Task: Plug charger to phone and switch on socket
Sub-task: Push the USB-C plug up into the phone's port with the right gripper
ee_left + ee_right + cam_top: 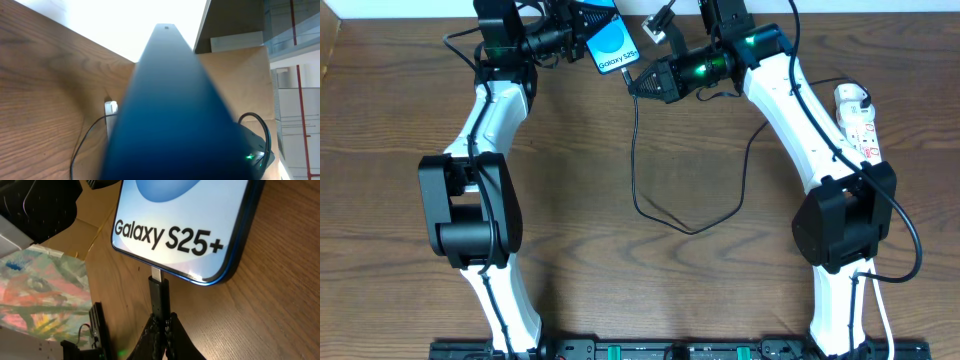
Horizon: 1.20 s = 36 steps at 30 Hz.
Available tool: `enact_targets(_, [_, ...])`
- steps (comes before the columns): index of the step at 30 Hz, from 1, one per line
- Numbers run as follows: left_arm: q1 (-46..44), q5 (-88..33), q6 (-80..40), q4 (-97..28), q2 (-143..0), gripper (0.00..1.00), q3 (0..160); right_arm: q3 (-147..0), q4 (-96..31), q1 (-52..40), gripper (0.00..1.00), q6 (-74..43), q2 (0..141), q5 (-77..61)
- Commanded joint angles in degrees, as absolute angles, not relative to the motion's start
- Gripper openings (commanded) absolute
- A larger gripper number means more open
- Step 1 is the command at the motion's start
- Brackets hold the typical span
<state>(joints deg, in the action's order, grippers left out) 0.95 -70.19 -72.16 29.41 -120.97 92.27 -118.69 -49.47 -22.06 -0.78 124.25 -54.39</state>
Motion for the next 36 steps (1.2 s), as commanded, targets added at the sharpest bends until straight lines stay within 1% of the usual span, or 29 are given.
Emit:
enact_targets(1, [0.86, -71.66, -71.66, 30.13, -120.11, 0.07, 92.97, -118.80, -49.25, -21.67, 0.01, -0.19, 123.11, -54.72])
enact_targets(36, [0.38, -70.43, -71.66, 30.15, -120.11, 0.08, 92.92, -118.80, -48.18, -22.04, 0.01, -1.06, 123.11, -54.76])
